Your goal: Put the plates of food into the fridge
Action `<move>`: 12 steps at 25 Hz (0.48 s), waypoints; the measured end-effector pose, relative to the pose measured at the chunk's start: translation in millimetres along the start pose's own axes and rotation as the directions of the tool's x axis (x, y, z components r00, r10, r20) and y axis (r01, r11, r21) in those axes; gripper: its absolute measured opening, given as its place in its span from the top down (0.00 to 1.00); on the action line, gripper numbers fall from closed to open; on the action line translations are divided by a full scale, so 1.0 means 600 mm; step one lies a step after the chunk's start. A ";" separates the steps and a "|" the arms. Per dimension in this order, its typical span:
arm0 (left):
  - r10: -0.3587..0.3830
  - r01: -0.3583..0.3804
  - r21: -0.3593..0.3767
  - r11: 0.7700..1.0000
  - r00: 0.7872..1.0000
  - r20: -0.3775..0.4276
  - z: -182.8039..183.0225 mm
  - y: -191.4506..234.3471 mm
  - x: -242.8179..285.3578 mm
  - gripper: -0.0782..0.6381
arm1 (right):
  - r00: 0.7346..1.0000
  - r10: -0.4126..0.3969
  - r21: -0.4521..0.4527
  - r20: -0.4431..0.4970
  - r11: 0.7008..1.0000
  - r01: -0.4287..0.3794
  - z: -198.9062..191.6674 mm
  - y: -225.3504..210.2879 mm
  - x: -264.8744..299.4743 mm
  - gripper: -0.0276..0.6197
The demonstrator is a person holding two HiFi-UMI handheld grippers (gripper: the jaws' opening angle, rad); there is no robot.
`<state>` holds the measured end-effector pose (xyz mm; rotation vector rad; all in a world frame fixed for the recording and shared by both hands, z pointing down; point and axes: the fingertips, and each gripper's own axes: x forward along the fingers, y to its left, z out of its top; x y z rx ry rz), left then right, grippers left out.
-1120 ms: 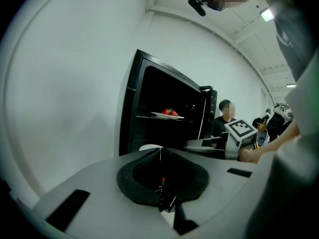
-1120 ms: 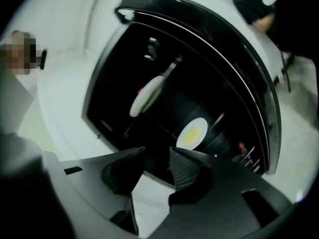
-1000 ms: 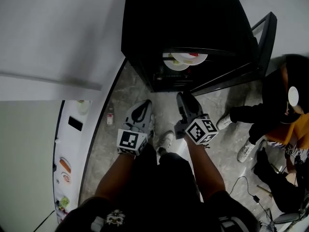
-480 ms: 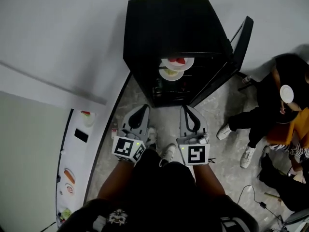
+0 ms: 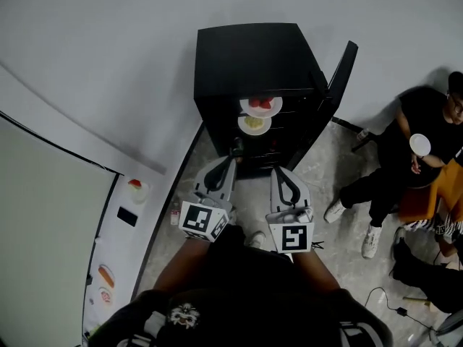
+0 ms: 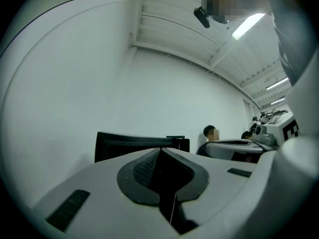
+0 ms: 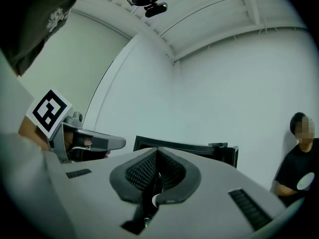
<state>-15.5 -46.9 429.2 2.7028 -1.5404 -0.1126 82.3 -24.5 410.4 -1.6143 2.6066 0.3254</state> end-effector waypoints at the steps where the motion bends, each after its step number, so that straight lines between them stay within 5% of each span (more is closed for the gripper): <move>1: -0.006 0.006 0.004 1.000 1.000 0.004 0.004 -0.005 0.001 0.86 | 1.000 0.004 -0.008 0.020 1.000 -0.003 0.008 0.003 -0.001 0.92; 4: -0.029 0.029 0.008 1.000 0.999 0.018 0.018 -0.020 0.006 0.86 | 0.998 0.021 -0.042 0.058 0.999 -0.019 0.032 0.019 -0.004 0.92; 8: -0.033 0.033 0.019 0.999 0.999 0.028 0.034 -0.025 0.007 0.86 | 0.995 0.090 -0.152 -0.032 0.984 -0.093 0.027 0.037 -0.005 0.92; 12: -0.034 0.033 0.019 0.999 0.999 0.028 0.028 -0.025 0.005 0.86 | 0.997 0.076 -0.106 0.007 0.992 -0.075 0.031 0.034 -0.004 0.92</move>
